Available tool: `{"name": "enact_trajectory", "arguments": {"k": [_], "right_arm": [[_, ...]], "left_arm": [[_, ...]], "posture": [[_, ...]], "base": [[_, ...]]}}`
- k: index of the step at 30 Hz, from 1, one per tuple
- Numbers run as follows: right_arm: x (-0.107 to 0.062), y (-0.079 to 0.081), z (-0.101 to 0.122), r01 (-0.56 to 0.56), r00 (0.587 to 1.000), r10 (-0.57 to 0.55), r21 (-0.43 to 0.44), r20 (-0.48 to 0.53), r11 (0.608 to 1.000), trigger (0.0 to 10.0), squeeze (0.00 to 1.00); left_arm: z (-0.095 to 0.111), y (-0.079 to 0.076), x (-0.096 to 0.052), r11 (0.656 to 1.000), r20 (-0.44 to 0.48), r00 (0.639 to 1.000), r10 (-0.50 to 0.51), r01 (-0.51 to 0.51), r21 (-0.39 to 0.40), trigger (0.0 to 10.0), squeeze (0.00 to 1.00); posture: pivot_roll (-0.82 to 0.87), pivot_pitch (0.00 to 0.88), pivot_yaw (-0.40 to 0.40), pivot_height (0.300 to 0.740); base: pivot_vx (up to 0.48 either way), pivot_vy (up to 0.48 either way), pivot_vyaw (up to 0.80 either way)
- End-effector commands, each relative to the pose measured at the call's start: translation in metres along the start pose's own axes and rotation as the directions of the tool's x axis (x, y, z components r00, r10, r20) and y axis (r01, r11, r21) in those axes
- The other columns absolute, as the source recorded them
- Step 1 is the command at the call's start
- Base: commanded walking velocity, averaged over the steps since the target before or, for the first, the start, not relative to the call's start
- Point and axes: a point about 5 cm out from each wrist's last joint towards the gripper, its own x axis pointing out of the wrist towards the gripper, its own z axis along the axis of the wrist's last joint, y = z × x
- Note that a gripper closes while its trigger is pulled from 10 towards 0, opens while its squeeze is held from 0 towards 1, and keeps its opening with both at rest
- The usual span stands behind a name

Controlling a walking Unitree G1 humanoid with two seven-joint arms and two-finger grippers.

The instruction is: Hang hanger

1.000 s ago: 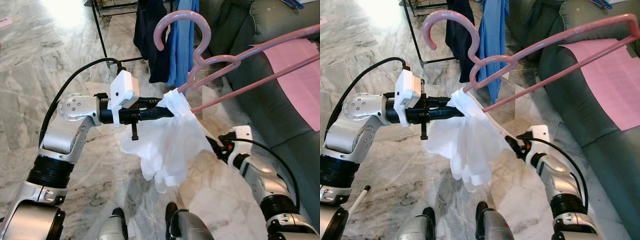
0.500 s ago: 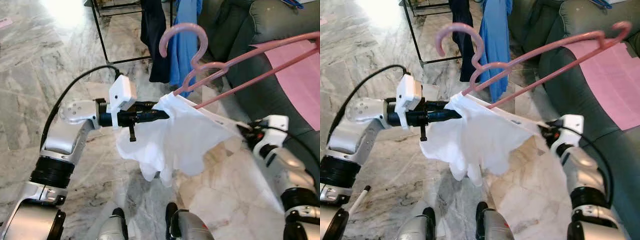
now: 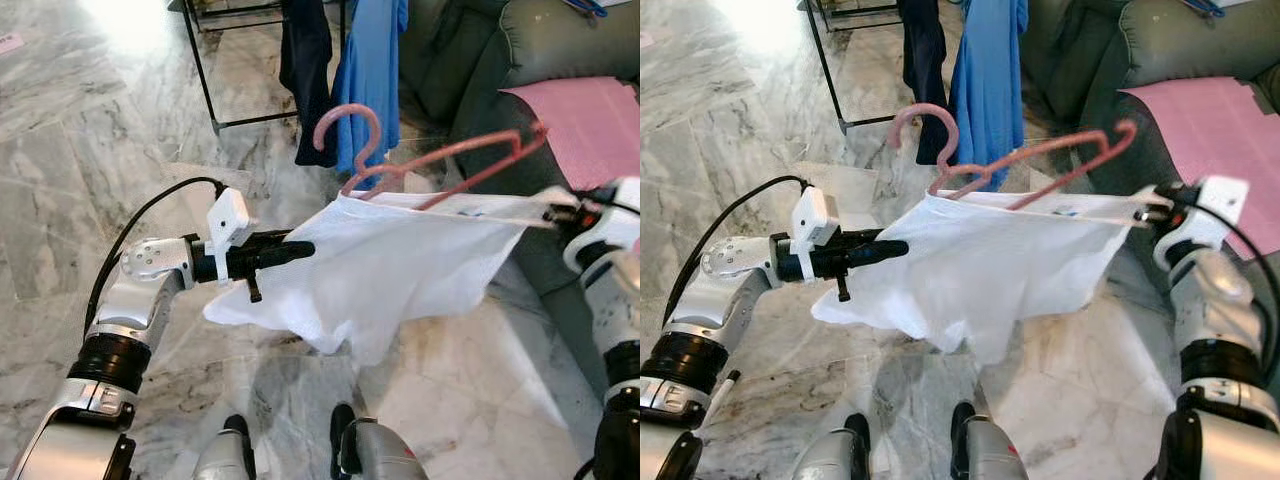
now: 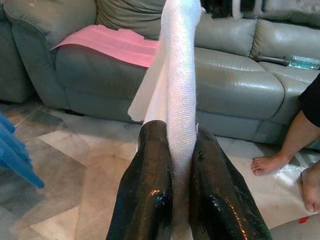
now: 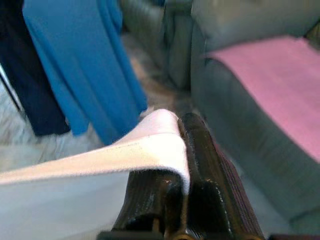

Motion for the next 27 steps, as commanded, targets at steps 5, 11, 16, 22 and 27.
{"name": "enact_trajectory", "arguments": {"k": [5, 11, 16, 22, 27], "right_arm": [[0.000, -0.021, 0.030, 0.092, 0.993, -0.092, -0.008, 0.071, 0.996, 0.0, 0.00], [0.007, -0.015, 0.038, 0.093, 0.993, -0.090, -0.031, 0.078, 0.995, 0.0, 0.00], [0.012, -0.008, 0.053, 0.080, 0.991, -0.074, -0.051, 0.116, 0.995, 0.0, 0.00], [0.016, 0.002, 0.065, 0.051, 0.988, -0.041, -0.064, 0.148, 0.997, 0.0, 0.00], [0.019, 0.014, 0.067, 0.018, 0.989, -0.009, -0.066, 0.146, 0.998, 0.0, 0.00]], "left_arm": [[-0.009, -0.004, -0.011, 0.999, 0.038, 0.999, 0.015, -0.014, -0.034, 0.0, 0.00], [-0.021, -0.017, -0.011, 0.996, 0.010, 0.999, -0.049, 0.049, -0.070, 0.0, 0.00], [-0.037, -0.023, -0.014, 0.992, -0.039, 0.997, -0.067, 0.063, -0.105, 0.0, 0.00], [-0.054, -0.030, -0.017, 0.990, -0.102, 0.991, -0.086, 0.074, -0.120, 0.0, 0.00], [-0.062, -0.032, -0.016, 0.991, -0.128, 0.989, -0.077, 0.062, -0.119, 0.0, 0.00]], "posture": [[-0.07, 0.301, -0.084, 0.740], [-0.07, 0.299, -0.086, 0.740], [-0.06, 0.297, -0.087, 0.740], [-0.07, 0.296, -0.087, 0.740], [-0.07, 0.298, -0.085, 0.740]], "base": [[0.000, 0.000, 0.00], [0.000, 0.000, 0.00], [0.000, 0.000, 0.00], [0.000, 0.000, 0.00], [0.000, 0.000, 0.00]]}}
